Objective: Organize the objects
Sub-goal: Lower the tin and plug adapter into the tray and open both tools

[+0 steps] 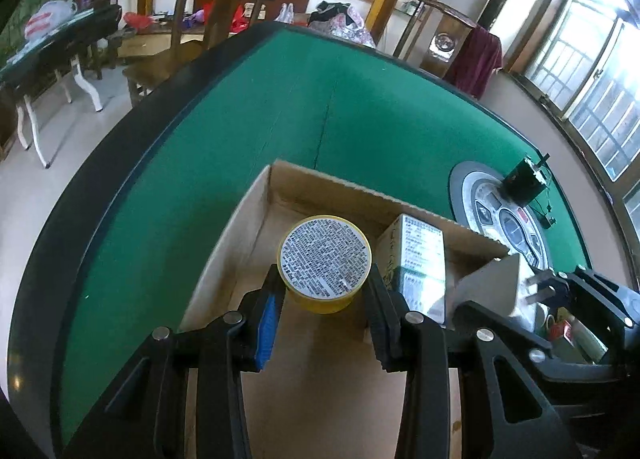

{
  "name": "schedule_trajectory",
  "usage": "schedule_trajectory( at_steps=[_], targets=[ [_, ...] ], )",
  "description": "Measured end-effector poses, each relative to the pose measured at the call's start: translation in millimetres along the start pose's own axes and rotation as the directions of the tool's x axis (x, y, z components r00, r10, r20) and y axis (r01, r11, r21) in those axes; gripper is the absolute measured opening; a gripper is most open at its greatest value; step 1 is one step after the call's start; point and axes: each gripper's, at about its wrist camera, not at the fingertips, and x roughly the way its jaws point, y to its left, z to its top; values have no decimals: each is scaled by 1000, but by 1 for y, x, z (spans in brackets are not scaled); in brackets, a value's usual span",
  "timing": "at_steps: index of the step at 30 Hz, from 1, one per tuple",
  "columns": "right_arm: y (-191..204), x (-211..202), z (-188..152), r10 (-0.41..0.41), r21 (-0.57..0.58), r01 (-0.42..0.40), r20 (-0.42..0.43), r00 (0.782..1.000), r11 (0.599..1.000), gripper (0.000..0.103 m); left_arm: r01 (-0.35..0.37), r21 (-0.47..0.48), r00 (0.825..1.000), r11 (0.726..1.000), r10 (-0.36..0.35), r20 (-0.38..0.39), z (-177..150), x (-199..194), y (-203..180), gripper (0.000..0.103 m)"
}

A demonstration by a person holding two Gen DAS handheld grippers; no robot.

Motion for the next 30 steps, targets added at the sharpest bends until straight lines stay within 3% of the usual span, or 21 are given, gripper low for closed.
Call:
schedule_trajectory(
  at_steps=[6, 12, 18, 22, 25, 28, 30],
  targets=[
    [-4, 8, 8, -45, -25, 45, 4, 999, 999, 49, 32, -30, 1000, 999, -32, 1, 0, 1, 5, 35],
    [-12, 2, 11, -16, 6, 15, 26, 1000, 1000, 51, 53, -62, 998, 997, -51, 33, 4, -15, 7, 41],
    [-24, -38, 5, -32, 61, 25, 124, 992, 998, 51, 14, -96, 996, 995, -5, 90, -16, -44, 6, 46],
    [-43, -74, -18, -64, 108, 45, 180, 982, 993, 54, 30, -108, 993, 994, -17, 115, -36, -58, -1, 48],
    [-68, -98, -42, -89, 169, 54, 205, 975, 984, 54, 48, -68, 984, 996, -35, 177, -43, -85, -18, 48],
    [-97, -119, -66, -136, 241, 82, 218, 966, 967, 58, 55, 6, 974, 998, -55, 220, -47, -109, -45, 63],
    [-122, -133, -86, -177, 300, 105, 224, 958, 948, 62, 60, 76, 971, 995, -76, 227, -52, -117, -72, 64]
  ],
)
